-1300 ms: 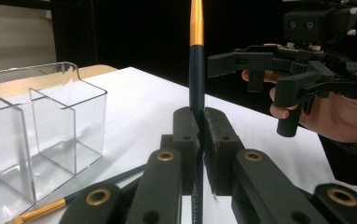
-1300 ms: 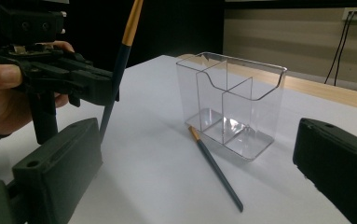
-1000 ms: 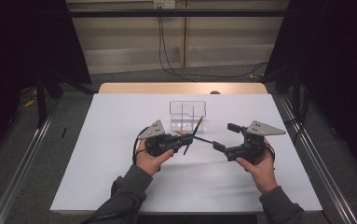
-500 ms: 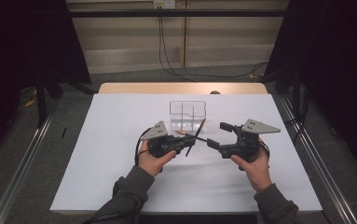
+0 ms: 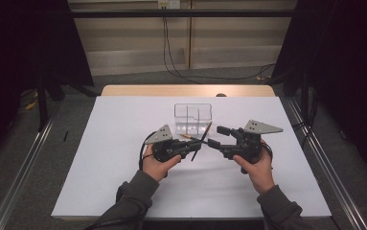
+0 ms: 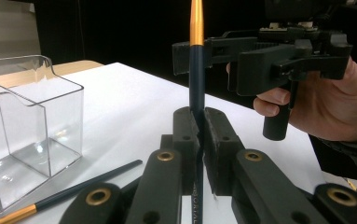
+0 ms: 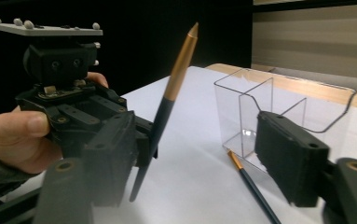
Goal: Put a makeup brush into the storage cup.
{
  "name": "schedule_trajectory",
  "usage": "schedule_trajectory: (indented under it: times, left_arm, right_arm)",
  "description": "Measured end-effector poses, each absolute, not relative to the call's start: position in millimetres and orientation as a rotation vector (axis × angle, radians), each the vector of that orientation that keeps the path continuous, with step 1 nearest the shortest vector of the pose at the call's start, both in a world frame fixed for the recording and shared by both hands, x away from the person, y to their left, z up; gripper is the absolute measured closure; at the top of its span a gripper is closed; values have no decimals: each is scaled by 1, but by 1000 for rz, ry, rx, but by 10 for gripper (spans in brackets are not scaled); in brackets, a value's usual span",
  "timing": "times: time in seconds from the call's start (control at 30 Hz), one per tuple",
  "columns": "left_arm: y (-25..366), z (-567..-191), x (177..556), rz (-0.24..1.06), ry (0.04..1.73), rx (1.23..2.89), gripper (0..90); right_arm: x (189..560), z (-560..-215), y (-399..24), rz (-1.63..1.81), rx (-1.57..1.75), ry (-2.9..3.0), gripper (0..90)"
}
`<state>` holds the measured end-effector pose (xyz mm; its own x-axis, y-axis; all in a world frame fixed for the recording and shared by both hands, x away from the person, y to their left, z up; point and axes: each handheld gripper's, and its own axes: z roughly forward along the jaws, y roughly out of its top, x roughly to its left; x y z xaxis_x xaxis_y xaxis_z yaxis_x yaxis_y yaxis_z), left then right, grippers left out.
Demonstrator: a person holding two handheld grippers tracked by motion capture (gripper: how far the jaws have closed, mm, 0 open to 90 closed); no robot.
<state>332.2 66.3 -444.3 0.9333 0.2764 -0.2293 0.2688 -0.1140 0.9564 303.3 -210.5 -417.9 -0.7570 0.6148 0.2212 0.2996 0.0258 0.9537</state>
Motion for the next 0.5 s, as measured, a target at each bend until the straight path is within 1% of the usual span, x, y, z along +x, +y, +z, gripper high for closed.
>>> schedule_trajectory:
  times: [0.17,0.33,0.5]
  left_arm:
    - [65,-445,332,-5,414,1688,842]
    - [65,-444,331,11,413,1706,842]
    - [65,-444,331,9,411,1707,842]
  right_arm:
    - [304,-416,-207,1818,959,2048,373]
    - [306,-415,-204,1841,966,2052,438]
    - [307,-416,-201,1861,975,2061,484]
